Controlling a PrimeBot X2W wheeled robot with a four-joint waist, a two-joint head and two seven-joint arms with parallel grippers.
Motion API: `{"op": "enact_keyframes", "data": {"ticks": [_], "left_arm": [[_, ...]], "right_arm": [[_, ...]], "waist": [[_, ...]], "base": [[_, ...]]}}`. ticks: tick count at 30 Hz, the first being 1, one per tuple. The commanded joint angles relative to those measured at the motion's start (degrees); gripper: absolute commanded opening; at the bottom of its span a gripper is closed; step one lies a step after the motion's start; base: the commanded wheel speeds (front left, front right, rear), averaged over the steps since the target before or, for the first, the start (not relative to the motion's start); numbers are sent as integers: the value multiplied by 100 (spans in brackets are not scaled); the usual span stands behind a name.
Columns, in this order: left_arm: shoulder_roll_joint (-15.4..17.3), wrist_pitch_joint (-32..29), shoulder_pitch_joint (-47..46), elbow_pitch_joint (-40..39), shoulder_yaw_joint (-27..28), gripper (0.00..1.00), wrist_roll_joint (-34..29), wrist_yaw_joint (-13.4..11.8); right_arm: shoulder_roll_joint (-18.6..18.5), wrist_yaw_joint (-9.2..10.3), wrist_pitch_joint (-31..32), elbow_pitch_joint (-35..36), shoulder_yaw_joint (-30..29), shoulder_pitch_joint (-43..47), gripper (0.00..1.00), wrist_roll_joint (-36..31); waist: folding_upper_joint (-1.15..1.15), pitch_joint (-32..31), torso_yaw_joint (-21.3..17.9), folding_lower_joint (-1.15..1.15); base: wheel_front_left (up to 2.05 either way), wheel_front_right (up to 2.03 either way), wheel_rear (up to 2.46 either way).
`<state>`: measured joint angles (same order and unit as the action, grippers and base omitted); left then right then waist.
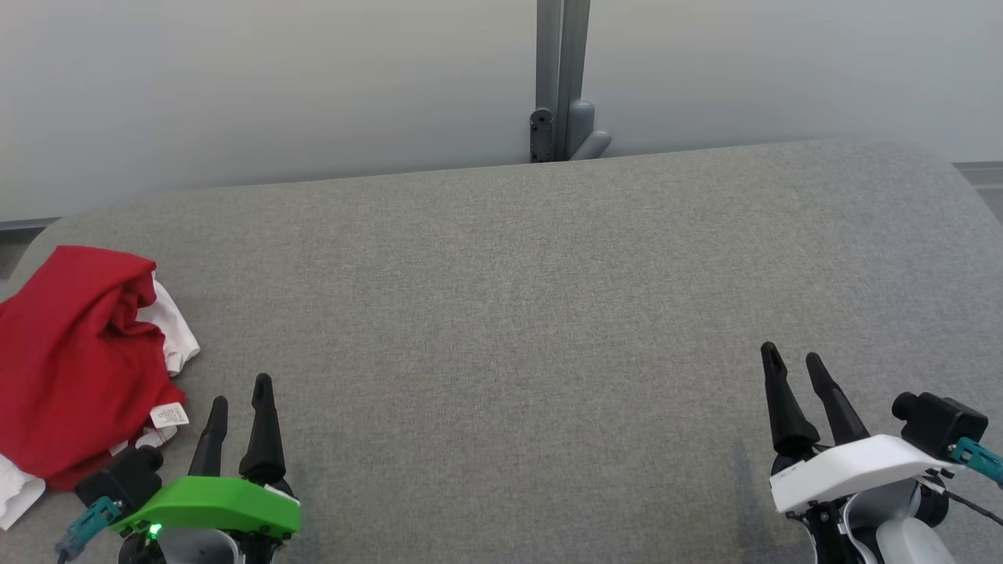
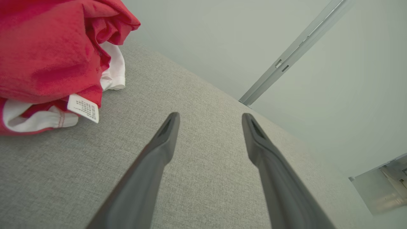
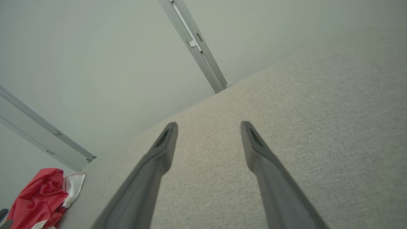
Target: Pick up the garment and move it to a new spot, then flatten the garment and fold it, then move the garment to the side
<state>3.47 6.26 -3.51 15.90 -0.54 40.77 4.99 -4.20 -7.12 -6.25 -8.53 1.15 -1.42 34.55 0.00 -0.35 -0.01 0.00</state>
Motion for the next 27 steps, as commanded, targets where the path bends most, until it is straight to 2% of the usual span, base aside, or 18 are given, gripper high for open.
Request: {"op": "enact_keyframes", "data": {"ticks": [1, 27], "left_arm": [[65, 65, -30, -60, -11, 100, -234, 25], [128, 451, 63, 126, 6, 100, -1916, 51]], "right_arm": [[-40, -33, -69, 106, 13, 8, 100, -209], [-56, -37, -453, 240, -111, 173, 100, -1881]], "waist": [[0, -1, -2, 0], [0, 0, -10, 0]], "base": [[0, 0, 0], [0, 0, 0]]}}
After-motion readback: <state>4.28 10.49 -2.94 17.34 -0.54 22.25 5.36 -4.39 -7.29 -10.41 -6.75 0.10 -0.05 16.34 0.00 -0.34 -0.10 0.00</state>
